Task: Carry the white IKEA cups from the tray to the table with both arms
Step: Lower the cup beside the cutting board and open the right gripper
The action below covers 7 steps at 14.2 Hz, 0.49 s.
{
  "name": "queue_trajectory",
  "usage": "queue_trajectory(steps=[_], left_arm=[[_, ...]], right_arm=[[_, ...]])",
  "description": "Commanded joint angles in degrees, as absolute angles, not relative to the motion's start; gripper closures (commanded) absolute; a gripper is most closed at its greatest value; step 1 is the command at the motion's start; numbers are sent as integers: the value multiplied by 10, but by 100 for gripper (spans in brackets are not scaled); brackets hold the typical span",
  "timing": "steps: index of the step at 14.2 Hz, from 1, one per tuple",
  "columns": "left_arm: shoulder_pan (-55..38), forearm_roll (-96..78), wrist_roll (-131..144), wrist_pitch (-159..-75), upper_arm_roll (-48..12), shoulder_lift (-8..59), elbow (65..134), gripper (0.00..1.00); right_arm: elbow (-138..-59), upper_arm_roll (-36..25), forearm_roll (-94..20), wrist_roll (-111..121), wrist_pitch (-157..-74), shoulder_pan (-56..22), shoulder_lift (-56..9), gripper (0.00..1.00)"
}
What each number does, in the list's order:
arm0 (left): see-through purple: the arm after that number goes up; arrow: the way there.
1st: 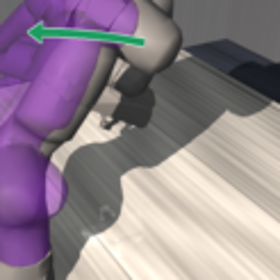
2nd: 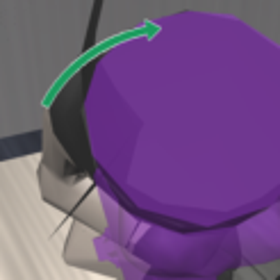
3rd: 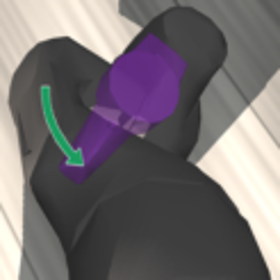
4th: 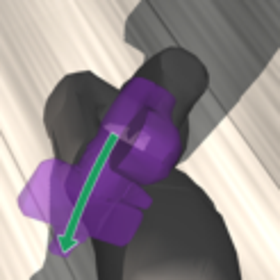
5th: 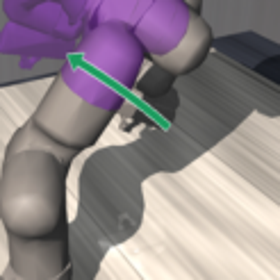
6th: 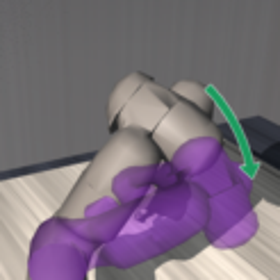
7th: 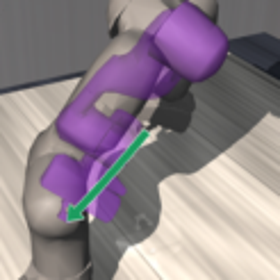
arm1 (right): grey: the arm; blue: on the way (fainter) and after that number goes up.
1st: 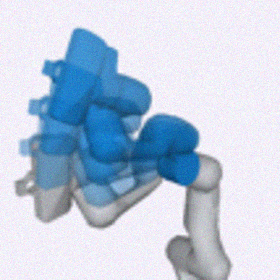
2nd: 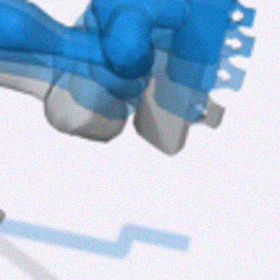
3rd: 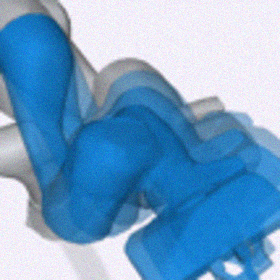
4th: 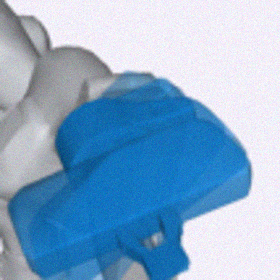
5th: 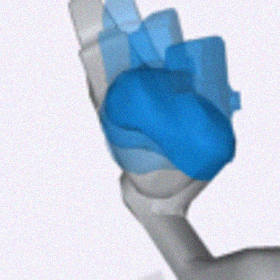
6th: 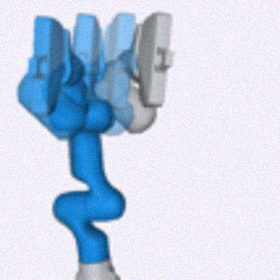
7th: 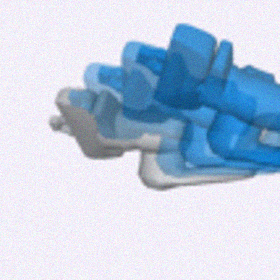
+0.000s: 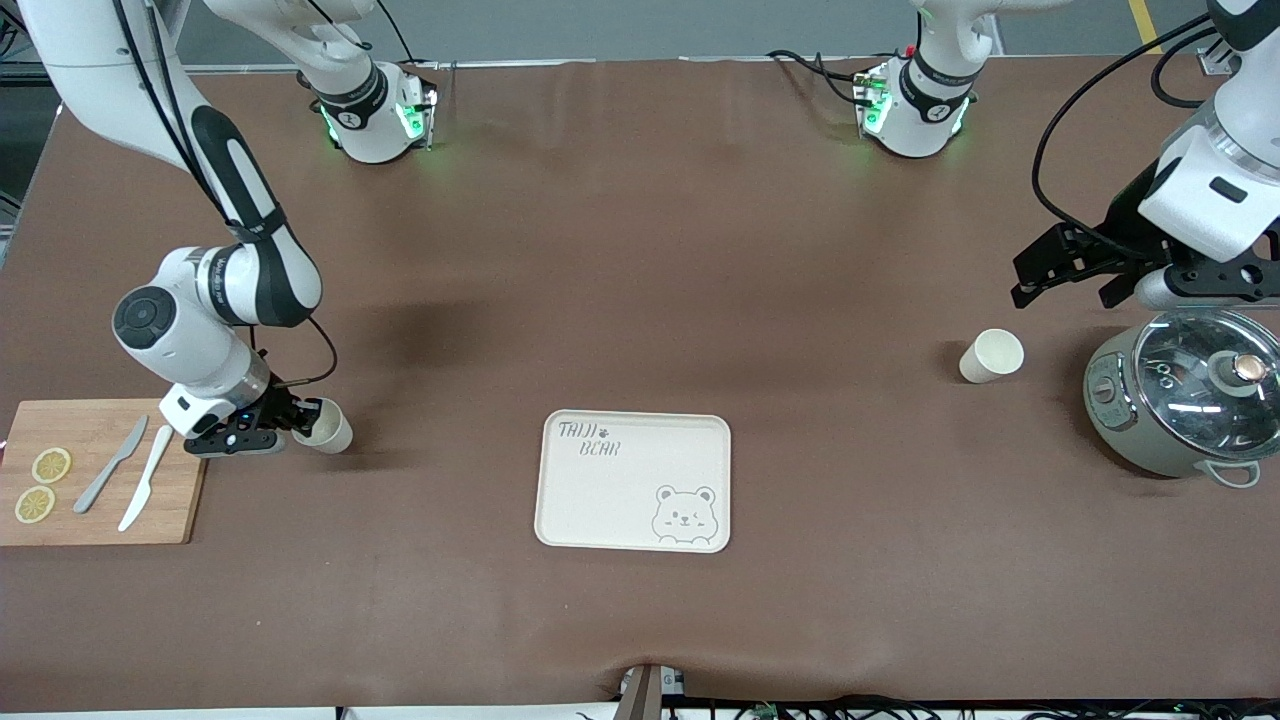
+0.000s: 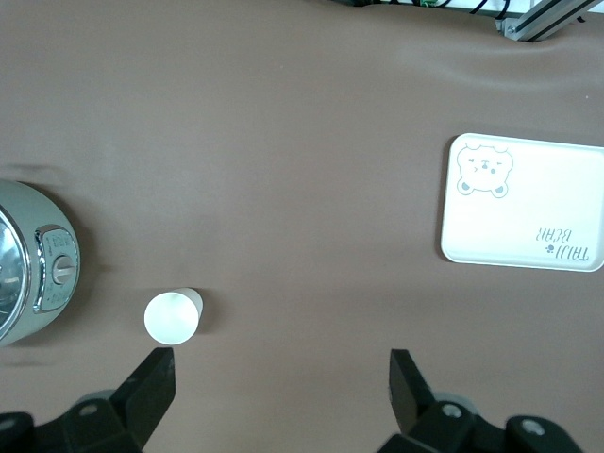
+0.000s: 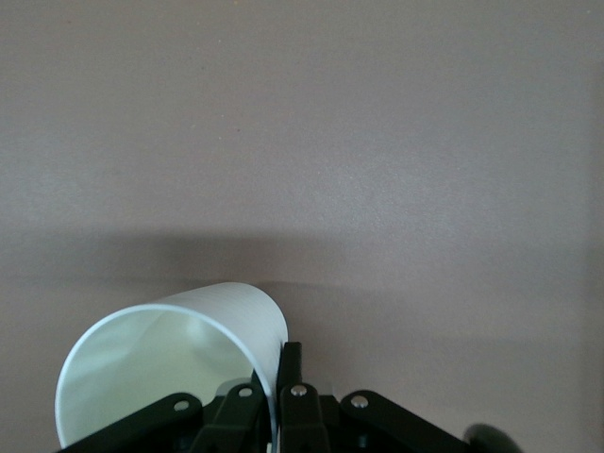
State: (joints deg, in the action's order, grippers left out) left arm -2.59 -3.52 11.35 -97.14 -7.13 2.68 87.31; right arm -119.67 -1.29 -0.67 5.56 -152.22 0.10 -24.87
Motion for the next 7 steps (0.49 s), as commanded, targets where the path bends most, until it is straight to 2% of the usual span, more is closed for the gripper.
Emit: queue_trajectory(steps=[1,6,7], left_arm=[[-56,-21,104,-957,-38,39,853,0],[-56,-21,93,-957,-33,34,853,0],[-54,-21,74,-957,-33,34,849,0]], right_arm=[[-1197,-7,3,55,-1537,6,-255,100],[-1196,-7,3,55,-1546,6,-261,100],[-1196,-7,3,54,-1545,6,-261,85]])
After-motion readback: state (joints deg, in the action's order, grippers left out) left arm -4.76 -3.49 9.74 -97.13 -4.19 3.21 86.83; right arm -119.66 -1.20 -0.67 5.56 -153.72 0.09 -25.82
